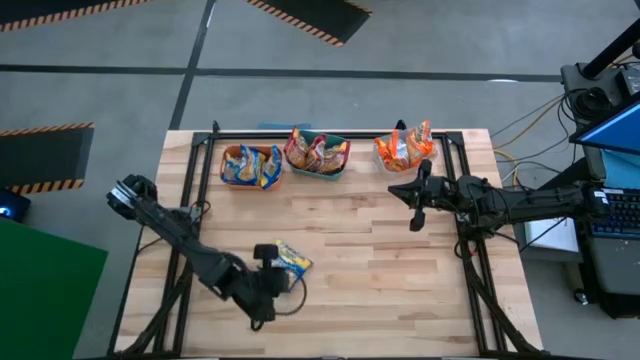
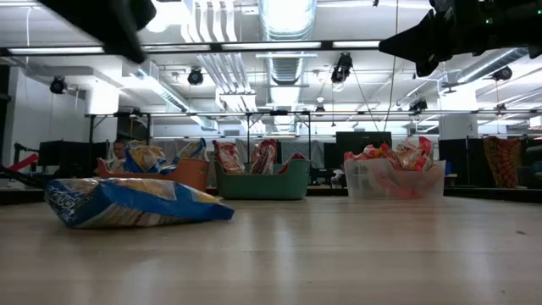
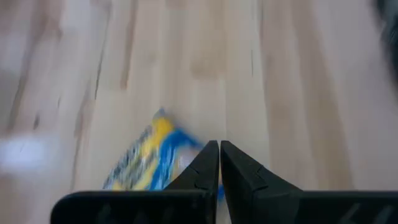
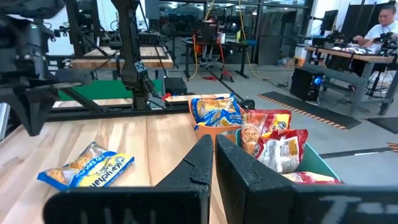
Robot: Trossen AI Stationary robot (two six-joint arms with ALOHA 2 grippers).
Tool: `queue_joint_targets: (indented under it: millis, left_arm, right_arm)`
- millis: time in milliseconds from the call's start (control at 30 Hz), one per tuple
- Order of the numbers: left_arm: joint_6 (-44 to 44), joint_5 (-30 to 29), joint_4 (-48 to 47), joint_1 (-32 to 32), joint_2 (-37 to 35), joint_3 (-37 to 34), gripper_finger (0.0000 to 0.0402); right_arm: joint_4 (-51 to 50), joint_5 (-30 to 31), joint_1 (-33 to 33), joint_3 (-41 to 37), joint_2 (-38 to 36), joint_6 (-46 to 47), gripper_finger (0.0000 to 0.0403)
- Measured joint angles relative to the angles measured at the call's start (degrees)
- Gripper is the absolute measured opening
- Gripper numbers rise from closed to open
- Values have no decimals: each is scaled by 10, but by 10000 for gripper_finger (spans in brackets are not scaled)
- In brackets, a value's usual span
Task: Sort Maruchan noodles
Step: Put the blue noodle pack into the orange bin
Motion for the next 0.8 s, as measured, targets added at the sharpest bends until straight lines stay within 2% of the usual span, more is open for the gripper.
queue_joint_targets:
  millis: [167,267,333,400,467,633,800]
  left_arm:
    - [0,-4,217,2,-58,-128,0]
    - [-66,-26,298,3,-91,-221,0]
    - [-157,-59,295,8,-111,-265,0]
    - [-247,-66,277,15,-132,-297,1]
    - [-289,-60,277,20,-150,-321,9]
    - [-273,-62,279,22,-180,-342,63]
    - [-284,-62,258,22,-174,-345,157]
  right_arm:
    - [1,0,0,0,1,1,9]
    - [1,0,0,0,1,7,9]
    - [1,0,0,0,1,7,9]
    - [1,0,0,0,1,7,9]
    - [1,0,0,0,1,6,9]
    - [1,0,0,0,1,0,9]
    - [1,0,0,0,1,0,9]
